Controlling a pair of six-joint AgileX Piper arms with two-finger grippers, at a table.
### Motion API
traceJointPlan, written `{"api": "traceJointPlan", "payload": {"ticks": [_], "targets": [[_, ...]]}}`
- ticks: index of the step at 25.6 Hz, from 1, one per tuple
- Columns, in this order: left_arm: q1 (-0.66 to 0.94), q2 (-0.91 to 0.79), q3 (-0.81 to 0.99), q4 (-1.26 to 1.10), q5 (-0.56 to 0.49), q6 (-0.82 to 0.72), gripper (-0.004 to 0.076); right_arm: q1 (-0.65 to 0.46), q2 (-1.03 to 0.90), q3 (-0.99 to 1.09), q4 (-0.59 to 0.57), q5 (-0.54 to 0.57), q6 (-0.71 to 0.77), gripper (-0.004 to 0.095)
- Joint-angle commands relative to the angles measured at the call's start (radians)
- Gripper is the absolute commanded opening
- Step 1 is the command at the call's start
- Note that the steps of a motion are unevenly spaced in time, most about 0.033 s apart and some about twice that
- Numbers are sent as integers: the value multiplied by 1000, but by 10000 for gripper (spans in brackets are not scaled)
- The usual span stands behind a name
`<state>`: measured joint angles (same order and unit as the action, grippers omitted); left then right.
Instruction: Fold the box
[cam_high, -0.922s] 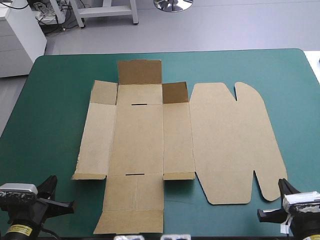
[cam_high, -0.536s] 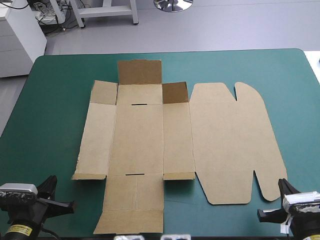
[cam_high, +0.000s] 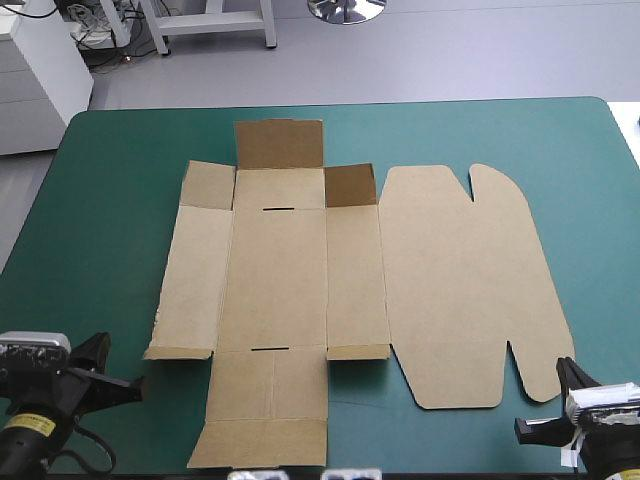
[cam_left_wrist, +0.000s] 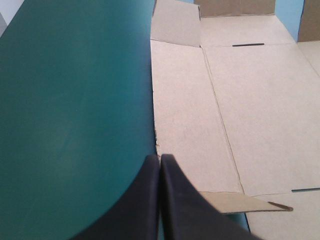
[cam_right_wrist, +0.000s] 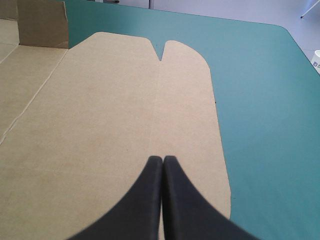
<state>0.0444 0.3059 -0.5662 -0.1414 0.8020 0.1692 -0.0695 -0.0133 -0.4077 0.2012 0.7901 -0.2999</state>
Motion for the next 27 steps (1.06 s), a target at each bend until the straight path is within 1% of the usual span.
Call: {"api": "traceJointPlan", "payload": {"ticks": [1,4,5,6,10,12,17,20,22,24,27], "targets": [[0,127,-73,-11,-64,19,-10,-3,-29,-25,4,-75,0,-19],[0,226,-99,-11,-64,58,-9,-3,-29,-25,4,-75,0,-19],[0,294,-115,-20,-61,78,-9,-3,-29,-25,4,-75,0,-19],[0,323,-123,-30,-58,78,-9,-3,-29,-25,4,-75,0,-19],[6,545,-195,-45,-2,87,12,-3,-29,-25,4,-75,0,-19],[6,637,-253,-104,54,173,13,-3,-29,-25,4,-75,0,-19],[60,788,-385,-203,160,272,13,-3,-29,-25,4,-75,0,-19],[169,864,-439,-379,228,384,13,-3,-29,-25,4,-75,0,-19],[254,922,-468,-509,296,460,13,-3,-29,-25,4,-75,0,-19],[322,985,-498,-580,366,501,13,-3,-29,-25,4,-75,0,-19],[383,1091,-567,-572,463,471,13,-3,-29,-25,4,-75,0,-19]]}}
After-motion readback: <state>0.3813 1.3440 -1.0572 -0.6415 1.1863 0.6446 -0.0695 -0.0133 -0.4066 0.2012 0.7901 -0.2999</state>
